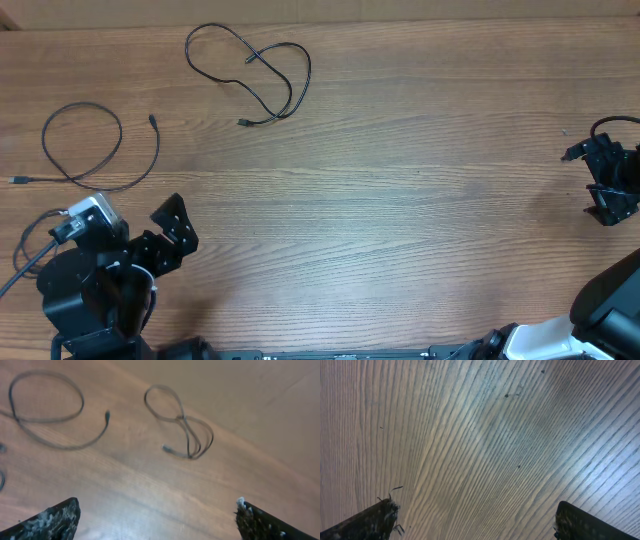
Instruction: Untangle cables
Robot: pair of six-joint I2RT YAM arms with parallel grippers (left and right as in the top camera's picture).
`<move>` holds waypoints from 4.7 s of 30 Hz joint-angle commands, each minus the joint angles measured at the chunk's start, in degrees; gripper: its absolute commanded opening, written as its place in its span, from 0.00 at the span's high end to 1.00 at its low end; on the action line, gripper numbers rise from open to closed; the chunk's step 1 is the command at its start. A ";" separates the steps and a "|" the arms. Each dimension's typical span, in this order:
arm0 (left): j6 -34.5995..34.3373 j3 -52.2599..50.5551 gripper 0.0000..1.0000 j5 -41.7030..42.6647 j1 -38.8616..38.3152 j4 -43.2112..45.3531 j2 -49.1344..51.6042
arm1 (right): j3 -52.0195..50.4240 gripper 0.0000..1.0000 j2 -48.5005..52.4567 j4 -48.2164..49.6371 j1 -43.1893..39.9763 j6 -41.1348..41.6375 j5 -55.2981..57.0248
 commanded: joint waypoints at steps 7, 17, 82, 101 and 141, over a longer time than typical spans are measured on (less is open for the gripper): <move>1.03 -2.45 0.01 -1.05 -1.60 -8.00 -2.27 | 1.36 0.00 -0.33 0.11 -0.11 0.26 -0.02; 1.09 -19.04 0.01 -2.19 -9.51 5.38 -21.75 | 1.36 0.00 -0.33 0.11 -0.11 0.26 -0.02; 18.88 -52.15 0.01 -11.21 -12.02 46.82 -30.29 | 1.36 0.00 -0.33 0.11 -0.11 0.26 -0.02; 18.88 -52.15 0.01 -11.21 -12.02 46.82 -30.29 | 1.36 0.00 0.00 0.11 0.04 0.26 -0.02; 18.88 -52.15 0.01 -11.21 -12.02 46.84 -30.29 | 0.96 0.00 -51.01 -3.91 32.33 -9.64 4.72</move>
